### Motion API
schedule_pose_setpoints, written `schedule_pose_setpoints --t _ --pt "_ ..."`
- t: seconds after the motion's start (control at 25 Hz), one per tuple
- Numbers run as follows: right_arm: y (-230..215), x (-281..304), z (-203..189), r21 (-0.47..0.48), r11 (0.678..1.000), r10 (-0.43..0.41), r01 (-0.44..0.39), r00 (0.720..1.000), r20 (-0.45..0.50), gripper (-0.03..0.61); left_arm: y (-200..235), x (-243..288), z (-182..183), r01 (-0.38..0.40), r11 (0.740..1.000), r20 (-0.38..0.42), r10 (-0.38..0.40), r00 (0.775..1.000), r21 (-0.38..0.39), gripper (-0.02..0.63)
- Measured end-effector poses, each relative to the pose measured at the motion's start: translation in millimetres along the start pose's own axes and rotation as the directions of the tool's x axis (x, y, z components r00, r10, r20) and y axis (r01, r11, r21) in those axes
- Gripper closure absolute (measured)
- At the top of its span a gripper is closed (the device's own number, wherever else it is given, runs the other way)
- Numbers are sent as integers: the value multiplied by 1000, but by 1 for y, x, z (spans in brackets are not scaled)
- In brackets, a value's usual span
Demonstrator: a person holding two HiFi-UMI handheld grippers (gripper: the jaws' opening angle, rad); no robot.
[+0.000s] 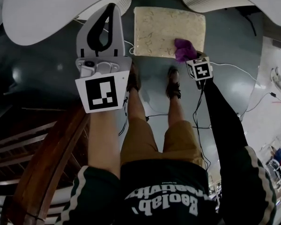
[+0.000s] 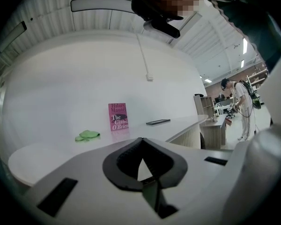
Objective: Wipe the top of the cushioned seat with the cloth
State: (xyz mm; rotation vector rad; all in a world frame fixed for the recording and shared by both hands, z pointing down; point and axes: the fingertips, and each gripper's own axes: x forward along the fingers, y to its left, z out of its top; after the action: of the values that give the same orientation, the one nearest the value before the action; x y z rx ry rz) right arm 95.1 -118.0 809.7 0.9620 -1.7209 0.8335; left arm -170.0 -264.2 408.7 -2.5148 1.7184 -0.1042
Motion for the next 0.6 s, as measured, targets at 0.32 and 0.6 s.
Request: schedule_pose_setpoints --t 0.32,0.6 --pt "-110 -48 -60 74 968 -229 240 965 -129 391 -41 15 16 36 999 26 -36 999 7 600" --pt "-117 -47 -62 100 968 -225 232 972 -71 391 -48 22 22 41 999 27 -42 999 36 600"
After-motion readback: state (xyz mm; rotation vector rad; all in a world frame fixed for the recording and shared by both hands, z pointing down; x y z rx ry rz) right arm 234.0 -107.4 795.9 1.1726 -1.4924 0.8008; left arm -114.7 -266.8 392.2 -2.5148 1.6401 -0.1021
